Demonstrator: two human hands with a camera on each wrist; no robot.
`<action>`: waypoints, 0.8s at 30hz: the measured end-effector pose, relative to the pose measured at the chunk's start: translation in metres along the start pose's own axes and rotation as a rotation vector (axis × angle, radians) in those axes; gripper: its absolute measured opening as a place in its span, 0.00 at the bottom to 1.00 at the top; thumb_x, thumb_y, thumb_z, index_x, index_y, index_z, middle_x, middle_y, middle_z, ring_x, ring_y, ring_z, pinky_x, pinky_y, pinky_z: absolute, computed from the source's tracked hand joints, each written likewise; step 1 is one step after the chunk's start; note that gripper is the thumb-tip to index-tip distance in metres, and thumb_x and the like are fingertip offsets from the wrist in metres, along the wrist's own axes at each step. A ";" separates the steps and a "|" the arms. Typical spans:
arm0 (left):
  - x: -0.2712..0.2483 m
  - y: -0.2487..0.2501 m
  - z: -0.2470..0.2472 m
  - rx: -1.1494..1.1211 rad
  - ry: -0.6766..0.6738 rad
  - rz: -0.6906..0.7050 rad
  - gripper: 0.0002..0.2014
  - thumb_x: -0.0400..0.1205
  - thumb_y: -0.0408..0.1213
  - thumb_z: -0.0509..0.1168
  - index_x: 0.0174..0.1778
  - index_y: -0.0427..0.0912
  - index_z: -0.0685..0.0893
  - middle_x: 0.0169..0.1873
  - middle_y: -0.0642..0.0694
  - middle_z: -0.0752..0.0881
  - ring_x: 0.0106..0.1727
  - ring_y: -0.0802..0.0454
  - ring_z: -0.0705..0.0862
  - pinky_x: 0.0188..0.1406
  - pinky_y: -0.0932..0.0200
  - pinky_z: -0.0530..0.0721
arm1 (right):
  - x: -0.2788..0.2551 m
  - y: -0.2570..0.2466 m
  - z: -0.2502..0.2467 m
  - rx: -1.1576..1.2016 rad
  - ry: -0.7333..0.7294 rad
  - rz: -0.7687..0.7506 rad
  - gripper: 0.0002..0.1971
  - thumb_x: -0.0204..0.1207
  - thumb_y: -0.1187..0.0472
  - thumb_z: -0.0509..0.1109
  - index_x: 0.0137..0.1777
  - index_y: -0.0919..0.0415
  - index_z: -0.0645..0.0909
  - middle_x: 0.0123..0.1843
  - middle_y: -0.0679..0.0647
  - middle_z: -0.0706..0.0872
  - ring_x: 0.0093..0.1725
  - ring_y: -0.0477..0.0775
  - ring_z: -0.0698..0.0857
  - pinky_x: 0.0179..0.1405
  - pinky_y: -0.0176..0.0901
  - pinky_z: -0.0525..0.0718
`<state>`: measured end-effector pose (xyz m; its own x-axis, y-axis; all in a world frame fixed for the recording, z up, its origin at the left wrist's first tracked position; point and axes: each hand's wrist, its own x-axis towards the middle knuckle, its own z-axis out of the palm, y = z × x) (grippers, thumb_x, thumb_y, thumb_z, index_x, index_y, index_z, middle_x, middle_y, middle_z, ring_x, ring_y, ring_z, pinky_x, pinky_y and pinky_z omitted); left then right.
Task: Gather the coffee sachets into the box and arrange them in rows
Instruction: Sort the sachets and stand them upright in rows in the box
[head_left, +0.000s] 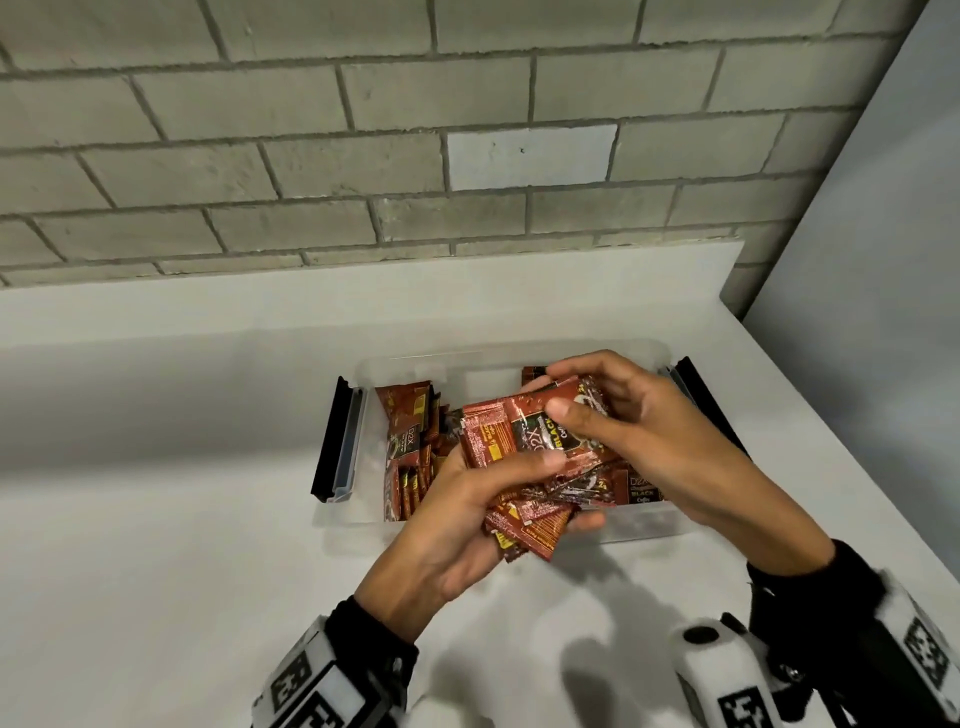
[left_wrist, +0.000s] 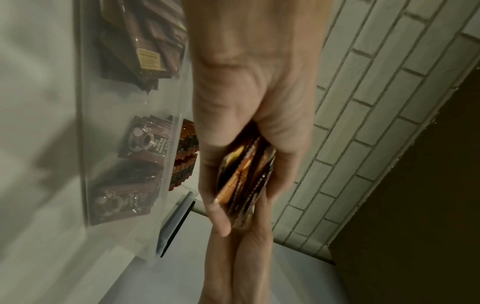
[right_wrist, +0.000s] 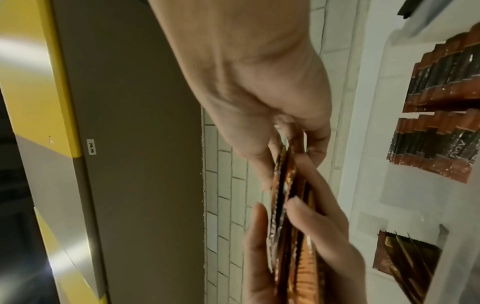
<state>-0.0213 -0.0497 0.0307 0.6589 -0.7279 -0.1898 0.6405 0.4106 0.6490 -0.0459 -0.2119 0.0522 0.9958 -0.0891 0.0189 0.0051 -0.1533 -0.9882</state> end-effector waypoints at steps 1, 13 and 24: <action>0.000 0.000 -0.001 -0.031 -0.005 0.006 0.24 0.72 0.20 0.66 0.65 0.38 0.81 0.60 0.30 0.85 0.56 0.30 0.86 0.44 0.34 0.87 | 0.000 0.001 0.000 0.014 0.031 -0.006 0.20 0.65 0.53 0.75 0.57 0.54 0.82 0.54 0.50 0.89 0.55 0.48 0.88 0.50 0.43 0.88; -0.002 0.003 -0.008 -0.052 0.039 0.081 0.30 0.72 0.16 0.61 0.68 0.45 0.80 0.60 0.34 0.86 0.57 0.28 0.85 0.43 0.33 0.87 | -0.005 0.007 -0.018 0.038 0.177 0.015 0.09 0.70 0.62 0.74 0.49 0.55 0.80 0.40 0.48 0.87 0.30 0.36 0.82 0.30 0.30 0.79; -0.001 0.003 -0.006 0.005 0.147 0.128 0.31 0.67 0.16 0.66 0.64 0.44 0.82 0.55 0.34 0.88 0.52 0.31 0.88 0.41 0.33 0.87 | -0.009 0.010 -0.020 0.085 0.185 0.047 0.11 0.68 0.58 0.73 0.50 0.56 0.87 0.45 0.54 0.90 0.39 0.49 0.87 0.37 0.37 0.87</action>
<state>-0.0178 -0.0444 0.0287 0.7858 -0.5815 -0.2107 0.5457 0.4916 0.6786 -0.0565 -0.2323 0.0454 0.9616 -0.2743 -0.0072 -0.0251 -0.0618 -0.9978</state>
